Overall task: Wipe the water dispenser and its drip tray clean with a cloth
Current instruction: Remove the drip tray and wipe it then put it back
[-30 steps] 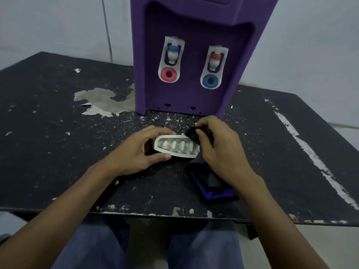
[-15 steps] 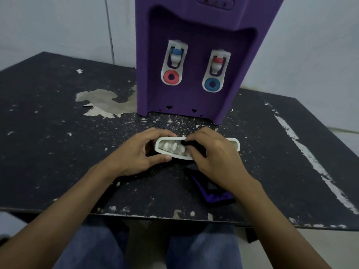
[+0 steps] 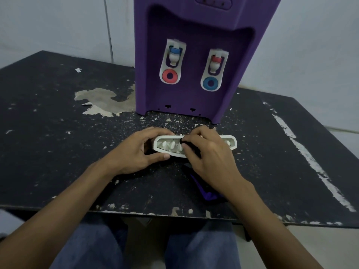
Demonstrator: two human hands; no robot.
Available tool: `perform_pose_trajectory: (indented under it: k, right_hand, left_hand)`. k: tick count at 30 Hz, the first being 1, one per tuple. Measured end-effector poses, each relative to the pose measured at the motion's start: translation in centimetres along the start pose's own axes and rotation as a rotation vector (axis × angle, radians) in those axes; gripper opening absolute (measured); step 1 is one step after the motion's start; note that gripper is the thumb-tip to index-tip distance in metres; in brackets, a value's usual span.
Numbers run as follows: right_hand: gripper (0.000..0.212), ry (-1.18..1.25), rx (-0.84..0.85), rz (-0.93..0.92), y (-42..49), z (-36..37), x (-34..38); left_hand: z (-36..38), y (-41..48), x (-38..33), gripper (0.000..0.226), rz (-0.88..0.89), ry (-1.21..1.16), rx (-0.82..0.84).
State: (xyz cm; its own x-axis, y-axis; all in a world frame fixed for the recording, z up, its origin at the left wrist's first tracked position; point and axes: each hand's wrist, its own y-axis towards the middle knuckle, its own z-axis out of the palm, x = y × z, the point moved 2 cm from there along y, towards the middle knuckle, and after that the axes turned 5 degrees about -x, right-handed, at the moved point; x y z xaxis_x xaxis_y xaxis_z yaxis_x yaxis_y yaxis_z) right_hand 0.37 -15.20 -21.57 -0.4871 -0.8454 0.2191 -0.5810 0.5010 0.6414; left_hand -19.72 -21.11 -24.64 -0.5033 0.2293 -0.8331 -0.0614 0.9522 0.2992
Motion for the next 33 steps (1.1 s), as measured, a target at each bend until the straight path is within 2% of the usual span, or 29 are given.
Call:
perform_pose_trajectory:
  k: [6, 12, 18, 28, 33]
  right_hand:
    - [0.014, -0.049, 0.016, -0.002, 0.5, 1.4, 1.0]
    - [0.012, 0.016, -0.135, 0.068, 0.3, 0.4, 0.4]
    - [0.015, 0.163, 0.017, 0.035, 0.6, -0.3, -0.6]
    - [0.020, 0.090, 0.065, 0.052, 1.1, 0.5, 0.7]
    - [0.019, 0.074, 0.012, 0.188, 0.3, 0.2, 1.2]
  left_hand:
    - [0.1, 0.0, -0.2, 0.051, 0.010, 0.007, 0.002]
    - [0.0, 0.0, -0.1, 0.053, 0.009, 0.005, 0.002]
    - [0.0, 0.0, 0.0, 0.054, -0.005, -0.008, 0.010]
    - [0.1, 0.0, 0.0, 0.052, 0.012, -0.008, 0.006]
    - [0.1, -0.1, -0.1, 0.050, 0.021, -0.006, -0.002]
